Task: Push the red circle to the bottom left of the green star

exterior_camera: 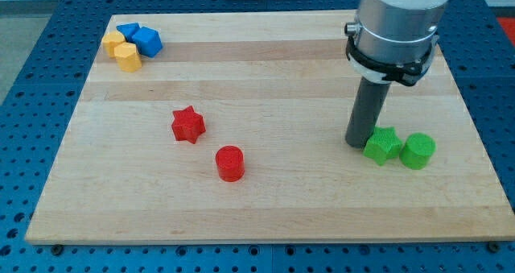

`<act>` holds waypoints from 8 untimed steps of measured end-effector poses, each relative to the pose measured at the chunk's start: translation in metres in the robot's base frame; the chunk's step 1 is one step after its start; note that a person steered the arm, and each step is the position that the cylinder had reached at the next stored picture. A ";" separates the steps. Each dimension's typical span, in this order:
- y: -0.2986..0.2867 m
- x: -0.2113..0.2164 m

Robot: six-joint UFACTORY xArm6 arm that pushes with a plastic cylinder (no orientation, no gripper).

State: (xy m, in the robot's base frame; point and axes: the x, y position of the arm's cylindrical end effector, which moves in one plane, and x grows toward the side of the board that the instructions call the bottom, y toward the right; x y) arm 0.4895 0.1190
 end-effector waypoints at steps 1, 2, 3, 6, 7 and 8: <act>-0.073 -0.029; -0.168 -0.016; -0.232 0.016; -0.192 0.068; -0.202 0.056; -0.104 0.051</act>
State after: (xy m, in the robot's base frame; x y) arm 0.5403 0.0149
